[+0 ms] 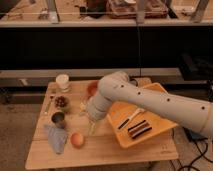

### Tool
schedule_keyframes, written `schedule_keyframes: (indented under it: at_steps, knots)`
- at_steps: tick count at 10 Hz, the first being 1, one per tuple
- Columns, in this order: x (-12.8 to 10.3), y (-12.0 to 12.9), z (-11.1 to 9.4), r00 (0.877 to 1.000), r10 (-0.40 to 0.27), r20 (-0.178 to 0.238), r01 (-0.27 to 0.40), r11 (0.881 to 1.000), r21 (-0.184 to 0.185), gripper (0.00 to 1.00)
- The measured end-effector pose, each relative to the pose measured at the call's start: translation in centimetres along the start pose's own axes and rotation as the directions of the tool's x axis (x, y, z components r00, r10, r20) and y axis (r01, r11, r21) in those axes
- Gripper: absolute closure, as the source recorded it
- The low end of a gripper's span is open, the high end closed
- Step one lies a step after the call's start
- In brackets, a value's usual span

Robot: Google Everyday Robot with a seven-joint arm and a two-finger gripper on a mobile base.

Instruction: Place apple in paper cup

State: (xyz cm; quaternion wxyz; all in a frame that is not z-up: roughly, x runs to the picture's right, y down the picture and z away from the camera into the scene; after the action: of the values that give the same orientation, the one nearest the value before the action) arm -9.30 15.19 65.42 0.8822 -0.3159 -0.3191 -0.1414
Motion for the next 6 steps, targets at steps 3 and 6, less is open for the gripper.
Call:
schedule_keyframes:
  at_steps: [3,6]
  knots:
    - [-1.0,0.8,3.9,1.000,0.002,0.023,-0.001,0.997,-0.073,0.20]
    - [-1.7,1.2,5.5,0.999,0.018,0.042,-0.013,0.994,-0.108,0.20]
